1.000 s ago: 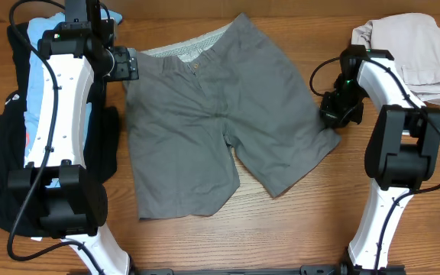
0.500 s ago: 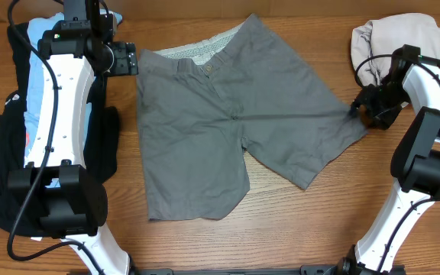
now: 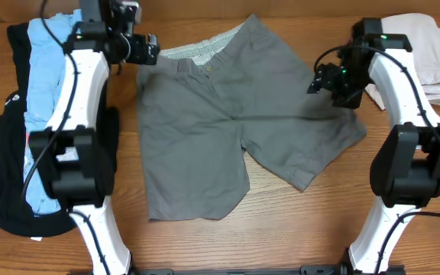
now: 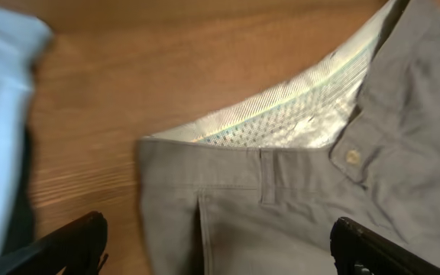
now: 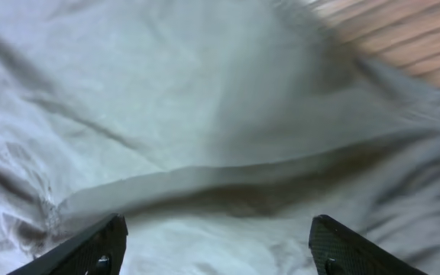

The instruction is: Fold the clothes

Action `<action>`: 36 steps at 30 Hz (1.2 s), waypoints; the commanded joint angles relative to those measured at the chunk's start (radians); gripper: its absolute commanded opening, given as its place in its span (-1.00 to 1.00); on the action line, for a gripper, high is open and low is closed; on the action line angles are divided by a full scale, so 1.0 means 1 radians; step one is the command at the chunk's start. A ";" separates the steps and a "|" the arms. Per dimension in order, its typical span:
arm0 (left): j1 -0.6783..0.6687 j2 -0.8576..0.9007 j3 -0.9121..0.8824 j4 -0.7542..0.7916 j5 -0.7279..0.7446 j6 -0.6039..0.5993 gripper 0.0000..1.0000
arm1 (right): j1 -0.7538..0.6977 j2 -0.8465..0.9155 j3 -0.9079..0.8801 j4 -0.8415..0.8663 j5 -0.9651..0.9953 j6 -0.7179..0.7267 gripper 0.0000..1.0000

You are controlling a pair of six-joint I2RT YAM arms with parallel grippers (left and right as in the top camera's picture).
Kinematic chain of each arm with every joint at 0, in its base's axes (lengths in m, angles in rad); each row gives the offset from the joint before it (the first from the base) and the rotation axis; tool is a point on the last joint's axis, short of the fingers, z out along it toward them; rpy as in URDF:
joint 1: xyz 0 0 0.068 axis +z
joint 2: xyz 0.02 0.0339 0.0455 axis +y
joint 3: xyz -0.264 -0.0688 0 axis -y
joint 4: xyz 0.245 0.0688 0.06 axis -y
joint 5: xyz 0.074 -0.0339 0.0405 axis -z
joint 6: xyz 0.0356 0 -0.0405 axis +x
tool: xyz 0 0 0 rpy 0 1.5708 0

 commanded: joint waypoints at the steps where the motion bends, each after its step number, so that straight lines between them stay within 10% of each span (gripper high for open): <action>1: -0.014 0.100 0.002 0.035 0.045 0.029 0.94 | 0.011 -0.021 0.019 0.008 0.015 -0.008 0.62; 19: -0.026 0.225 0.002 0.133 -0.276 0.029 0.89 | 0.012 -0.021 0.019 0.037 0.021 -0.015 0.69; 24: -0.027 0.280 0.002 0.150 -0.163 0.028 0.36 | 0.012 -0.021 0.019 0.037 0.021 -0.015 0.61; 29: -0.027 0.281 0.002 0.130 -0.169 -0.011 -0.91 | 0.012 -0.021 0.019 0.037 0.021 -0.015 0.52; 36: 0.000 0.196 0.008 -0.070 -0.329 -0.155 -0.92 | 0.012 -0.021 0.019 0.040 0.021 -0.014 0.49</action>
